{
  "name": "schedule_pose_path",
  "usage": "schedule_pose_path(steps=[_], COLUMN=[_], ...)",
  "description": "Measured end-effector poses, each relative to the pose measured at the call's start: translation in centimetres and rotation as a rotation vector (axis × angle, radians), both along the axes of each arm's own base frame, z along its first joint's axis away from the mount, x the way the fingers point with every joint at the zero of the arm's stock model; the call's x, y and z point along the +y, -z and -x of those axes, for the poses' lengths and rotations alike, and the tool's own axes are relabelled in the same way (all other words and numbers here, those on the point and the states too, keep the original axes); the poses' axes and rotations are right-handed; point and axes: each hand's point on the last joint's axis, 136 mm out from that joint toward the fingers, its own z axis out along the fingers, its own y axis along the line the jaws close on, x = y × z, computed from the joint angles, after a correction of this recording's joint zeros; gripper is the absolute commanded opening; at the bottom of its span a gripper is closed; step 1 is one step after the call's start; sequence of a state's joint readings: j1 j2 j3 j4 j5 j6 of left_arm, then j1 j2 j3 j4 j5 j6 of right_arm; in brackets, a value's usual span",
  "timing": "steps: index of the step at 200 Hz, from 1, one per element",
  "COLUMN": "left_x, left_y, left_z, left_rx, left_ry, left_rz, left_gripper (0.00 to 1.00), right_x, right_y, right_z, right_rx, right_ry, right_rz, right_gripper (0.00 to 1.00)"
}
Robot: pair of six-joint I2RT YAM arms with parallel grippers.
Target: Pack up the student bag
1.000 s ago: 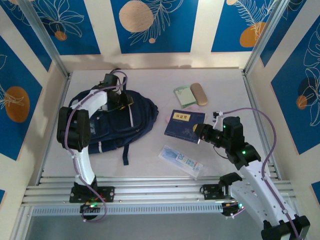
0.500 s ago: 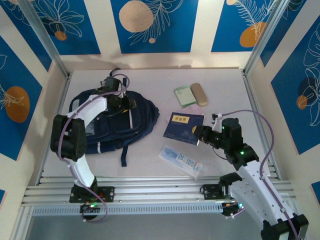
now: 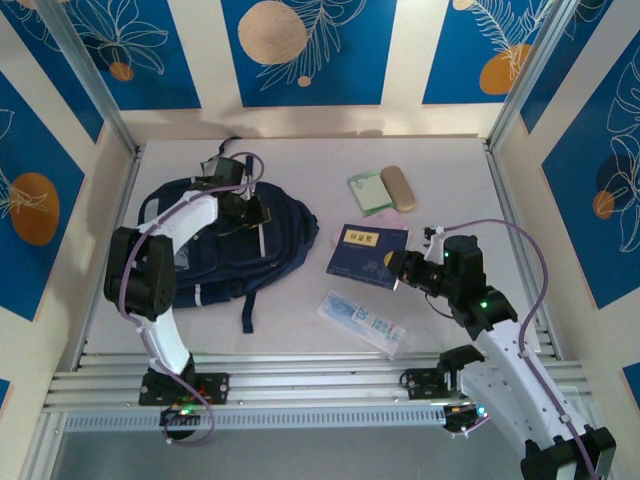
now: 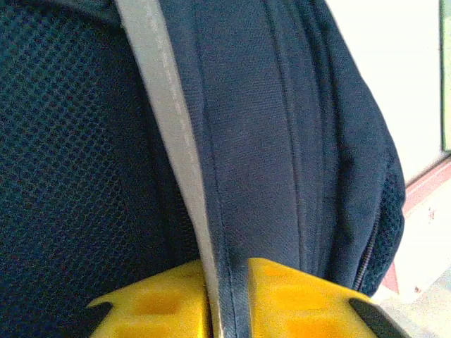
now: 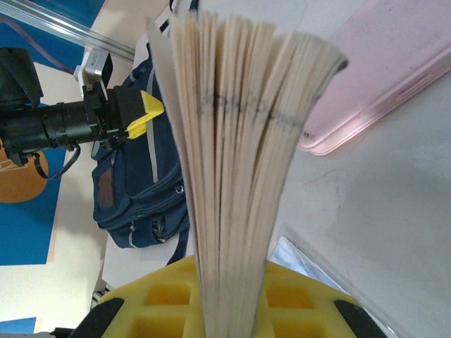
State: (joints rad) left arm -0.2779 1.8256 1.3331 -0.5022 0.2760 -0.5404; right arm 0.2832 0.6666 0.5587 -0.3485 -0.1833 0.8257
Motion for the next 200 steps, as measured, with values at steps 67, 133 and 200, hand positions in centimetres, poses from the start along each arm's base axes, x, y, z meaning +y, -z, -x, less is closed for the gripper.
schedule_pose_path(steps=[67, 133, 200], left_x=[0.4, 1.8, 1.1], left_y=[-3.8, -14.2, -19.2], left_z=[0.6, 5.4, 10.7], left_rx=[-0.045, -0.185, -0.255], left_ry=[0.085, 0.187, 0.306], left_rz=[-0.054, -0.084, 0.013], left_gripper=[0.0, 0.0, 0.0], right_x=[0.0, 1.6, 7.0], right_y=[0.0, -2.4, -4.3], right_z=[-0.1, -1.2, -1.6], right_rx=[0.007, -0.011, -0.036], right_ry=[0.0, -0.065, -0.285], right_rz=[-0.001, -0.022, -0.048], right_gripper=[0.0, 0.0, 0.0])
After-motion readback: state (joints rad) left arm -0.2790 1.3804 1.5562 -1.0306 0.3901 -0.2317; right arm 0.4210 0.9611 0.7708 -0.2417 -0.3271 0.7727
